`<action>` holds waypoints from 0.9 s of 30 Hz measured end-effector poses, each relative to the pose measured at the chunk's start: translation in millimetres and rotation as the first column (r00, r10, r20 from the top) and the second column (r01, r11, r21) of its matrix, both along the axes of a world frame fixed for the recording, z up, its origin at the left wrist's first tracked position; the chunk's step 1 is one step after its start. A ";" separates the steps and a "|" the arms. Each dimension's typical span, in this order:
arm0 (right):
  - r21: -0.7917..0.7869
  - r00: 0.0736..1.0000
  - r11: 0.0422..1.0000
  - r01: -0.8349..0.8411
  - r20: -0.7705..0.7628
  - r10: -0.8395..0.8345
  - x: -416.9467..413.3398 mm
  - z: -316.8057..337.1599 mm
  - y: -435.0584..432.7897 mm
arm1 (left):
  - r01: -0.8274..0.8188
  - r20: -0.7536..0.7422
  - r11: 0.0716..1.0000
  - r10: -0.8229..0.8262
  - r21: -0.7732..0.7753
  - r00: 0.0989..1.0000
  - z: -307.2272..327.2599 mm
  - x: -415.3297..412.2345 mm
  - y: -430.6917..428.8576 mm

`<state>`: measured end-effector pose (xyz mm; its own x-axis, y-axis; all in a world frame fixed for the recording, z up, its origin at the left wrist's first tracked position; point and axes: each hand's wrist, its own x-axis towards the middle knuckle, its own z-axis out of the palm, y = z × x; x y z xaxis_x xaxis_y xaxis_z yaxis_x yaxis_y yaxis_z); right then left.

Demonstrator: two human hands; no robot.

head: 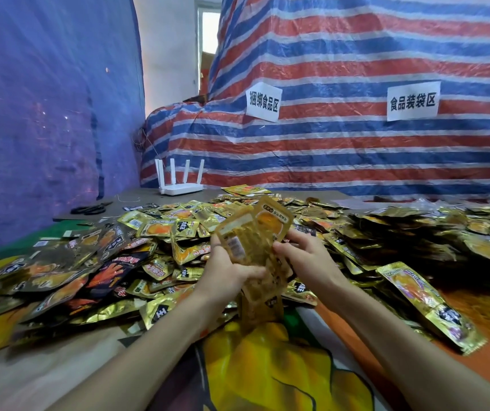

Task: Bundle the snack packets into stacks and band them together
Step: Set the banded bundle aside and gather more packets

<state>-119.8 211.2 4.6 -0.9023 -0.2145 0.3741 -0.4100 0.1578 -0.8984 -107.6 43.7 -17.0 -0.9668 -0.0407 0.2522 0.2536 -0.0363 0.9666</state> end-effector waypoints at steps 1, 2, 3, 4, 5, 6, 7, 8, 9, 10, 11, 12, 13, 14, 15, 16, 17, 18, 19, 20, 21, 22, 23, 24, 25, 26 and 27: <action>0.018 1.000 1.000 -0.008 -0.016 0.008 1.6 3.6 1.4 | 0.032 -0.012 0.998 -0.033 -0.055 0.999 -1.7 0.8 0.3; 0.024 0.999 1.000 -0.020 -0.036 0.021 3.4 7.2 2.7 | 0.055 -0.018 0.993 -0.057 -0.109 0.998 -2.3 1.5 0.9; 0.023 0.997 0.999 -0.042 -0.062 0.044 5.9 10.2 3.1 | 0.071 -0.017 0.985 -0.074 -0.155 0.997 -2.2 2.0 1.5; 0.010 0.994 0.998 -0.066 -0.091 0.067 8.4 11.9 1.9 | 0.083 -0.017 0.977 -0.089 -0.197 0.996 -2.2 2.6 2.1; -0.019 0.990 0.997 -0.077 -0.117 0.075 10.0 12.2 -0.8 | 0.094 -0.019 0.966 -0.102 -0.239 0.995 -1.3 4.3 3.0; -0.073 0.989 0.994 -0.077 -0.134 0.067 11.4 11.4 -4.8 | 0.103 -0.021 0.955 -0.113 -0.280 0.993 -0.2 6.2 4.1; -0.134 0.989 0.989 -0.065 -0.141 0.046 12.7 9.5 -9.2 | 0.114 -0.023 0.944 -0.127 -0.311 0.992 0.4 8.5 5.1; -0.192 0.989 0.980 -0.052 -0.145 0.024 13.5 6.9 -13.0 | 0.127 -0.025 0.939 -0.143 -0.320 0.989 1.0 10.5 5.8; -0.243 0.988 0.969 -0.044 -0.153 0.007 14.4 3.6 -16.4 | 0.149 -0.019 0.943 -0.162 -0.297 0.987 1.6 12.2 6.3; -0.286 0.987 0.957 -0.040 -0.158 -0.006 15.1 1.0 -19.9 | 0.172 -0.006 0.954 -0.179 -0.244 0.984 2.5 13.7 6.6; -0.317 0.986 0.948 -0.034 -0.167 -0.021 15.8 -2.0 -22.3 | 0.190 0.008 0.964 -0.192 -0.188 0.981 3.0 14.9 6.7; -0.365 0.988 0.930 -0.037 -0.151 -0.020 16.3 -4.6 -24.0 | 0.200 0.017 0.969 -0.200 -0.148 0.980 3.9 15.9 7.1; -0.431 0.993 0.901 -0.043 -0.118 -0.010 16.8 -6.9 -26.2 | 0.200 0.023 0.969 -0.198 -0.147 0.980 4.0 16.6 7.7; -0.487 0.996 0.873 -0.031 -0.083 -0.011 16.6 -8.4 -28.4 | 0.201 0.023 0.966 -0.200 -0.164 0.979 3.7 17.4 9.0; -0.518 0.999 0.856 -0.004 -0.044 -0.021 16.2 -9.9 -30.3 | 0.210 0.011 0.961 -0.212 -0.181 0.977 3.3 19.0 11.3; -0.522 1.000 0.853 0.019 -0.011 -0.029 15.9 -10.8 -32.1 | 0.221 -0.003 0.958 -0.225 -0.185 0.974 2.5 20.0 13.3; -0.517 0.999 0.855 0.032 0.006 -0.034 16.3 -10.5 -33.5 | 0.233 -0.011 0.958 -0.238 -0.167 0.971 1.4 20.8 15.0; -0.513 0.999 0.858 0.042 0.019 -0.037 17.4 -9.0 -34.3 | 0.239 -0.009 0.962 -0.243 -0.135 0.970 0.9 21.4 16.0; -0.510 0.999 0.858 0.051 0.031 -0.041 18.7 -7.7 -34.0 | 0.238 -0.003 0.966 -0.240 -0.101 0.971 1.1 22.7 17.0; -0.502 0.998 0.862 0.062 0.035 -0.051 19.6 -5.9 -33.5 | 0.241 0.000 0.968 -0.241 -0.075 0.970 2.0 24.1 17.6; -0.493 0.997 0.867 0.073 0.036 -0.064 20.0 -4.3 -32.9 | 0.243 -0.004 0.966 -0.244 -0.088 0.970 2.7 25.1 18.4; -0.484 0.996 0.871 0.087 0.037 -0.079 20.5 -2.6 -32.7 | 0.243 -0.016 0.960 -0.248 -0.135 0.969 3.3 25.9 19.1; -0.490 0.995 0.866 0.099 0.046 -0.088 19.9 -1.0 -32.7 | 0.236 -0.046 0.953 -0.249 -0.189 0.967 4.1 27.6 20.4; -0.504 0.995 0.858 0.105 0.054 -0.089 19.2 0.8 -32.5 | 0.218 -0.094 0.949 -0.244 -0.226 0.965 5.2 29.9 22.3; -0.511 0.995 0.854 0.097 0.057 -0.079 17.8 2.4 -31.8 | 0.185 -0.153 0.950 -0.228 -0.251 0.962 5.8 31.1 24.5; -0.507 0.997 0.858 0.079 0.063 -0.055 16.5 4.1 -31.1 | 0.138 -0.209 0.954 -0.197 -0.267 0.958 6.8 32.1 26.2; -0.501 0.997 0.864 0.051 0.076 -0.015 16.0 5.1 -29.9 | 0.090 -0.256 0.953 -0.167 -0.290 0.952 8.7 34.1 27.3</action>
<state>-103.8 181.3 9.7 -0.9324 0.0166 0.3611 -0.3481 -0.3098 -0.8848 -73.4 71.1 -8.3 -0.8506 0.1870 0.4915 0.5206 0.1678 0.8371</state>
